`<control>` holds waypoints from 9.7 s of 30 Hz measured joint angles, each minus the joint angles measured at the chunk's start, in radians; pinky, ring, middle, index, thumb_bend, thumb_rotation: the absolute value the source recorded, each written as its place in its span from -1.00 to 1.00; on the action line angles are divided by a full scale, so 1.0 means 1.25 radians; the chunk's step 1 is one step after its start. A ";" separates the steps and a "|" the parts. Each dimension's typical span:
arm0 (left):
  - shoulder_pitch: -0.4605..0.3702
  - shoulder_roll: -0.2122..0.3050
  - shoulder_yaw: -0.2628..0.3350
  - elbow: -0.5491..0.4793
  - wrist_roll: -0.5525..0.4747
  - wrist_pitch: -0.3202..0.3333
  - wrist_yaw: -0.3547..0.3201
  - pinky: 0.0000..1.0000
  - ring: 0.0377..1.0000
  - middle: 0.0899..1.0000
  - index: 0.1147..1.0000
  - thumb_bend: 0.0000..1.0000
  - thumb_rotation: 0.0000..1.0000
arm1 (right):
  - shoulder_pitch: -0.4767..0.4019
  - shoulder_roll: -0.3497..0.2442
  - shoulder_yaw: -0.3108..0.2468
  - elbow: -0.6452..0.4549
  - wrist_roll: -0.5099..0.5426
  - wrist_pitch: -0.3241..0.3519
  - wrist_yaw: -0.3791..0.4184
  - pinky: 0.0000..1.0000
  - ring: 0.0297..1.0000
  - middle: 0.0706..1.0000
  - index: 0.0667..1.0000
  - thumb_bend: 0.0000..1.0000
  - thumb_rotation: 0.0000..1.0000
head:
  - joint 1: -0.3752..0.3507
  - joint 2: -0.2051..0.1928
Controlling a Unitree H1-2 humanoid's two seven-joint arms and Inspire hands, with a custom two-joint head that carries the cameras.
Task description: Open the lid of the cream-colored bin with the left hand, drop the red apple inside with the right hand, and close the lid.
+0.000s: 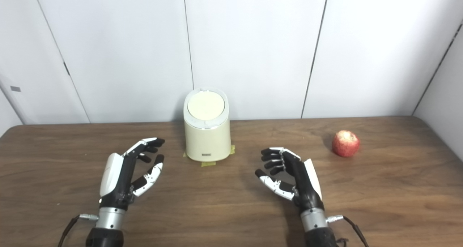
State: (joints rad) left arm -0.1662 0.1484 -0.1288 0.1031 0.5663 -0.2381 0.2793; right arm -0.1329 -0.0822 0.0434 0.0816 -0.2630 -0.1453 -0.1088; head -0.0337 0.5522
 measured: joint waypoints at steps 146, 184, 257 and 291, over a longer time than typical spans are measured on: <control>-0.258 -0.050 0.040 0.023 -0.144 0.084 -0.065 0.25 0.46 0.46 0.41 -0.56 0.57 | 0.008 0.014 0.004 -0.025 -0.002 0.061 -0.010 -0.02 0.14 0.19 0.20 -0.43 -0.67 | -0.011 0.043; 0.065 -0.069 0.095 -0.088 -0.331 0.012 -0.141 0.32 0.45 0.43 0.36 -0.60 0.17 | -0.338 -0.454 0.068 -0.187 -0.331 0.300 0.436 0.13 0.50 0.57 0.57 0.99 -0.51 | -0.033 0.044; 0.059 -0.069 0.099 -0.079 -0.330 0.020 -0.146 0.31 0.43 0.42 0.35 -0.59 0.24 | -0.339 -0.494 0.196 0.178 -0.389 0.267 0.452 0.27 0.62 0.68 0.48 0.73 -0.80 | -0.033 0.065; 0.061 -0.070 0.094 -0.084 -0.328 0.022 -0.149 0.29 0.43 0.42 0.35 -0.57 0.22 | -0.358 -0.446 0.218 0.200 -0.459 0.268 0.302 -0.25 -0.21 -0.07 -0.06 0.04 -1.00 | -0.032 0.070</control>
State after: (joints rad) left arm -0.0895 0.0614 -0.0110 -0.0014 0.1565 -0.2101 0.0936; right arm -0.5808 -0.6392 0.3153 0.3313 -0.8365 0.1898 0.2687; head -0.0736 0.6397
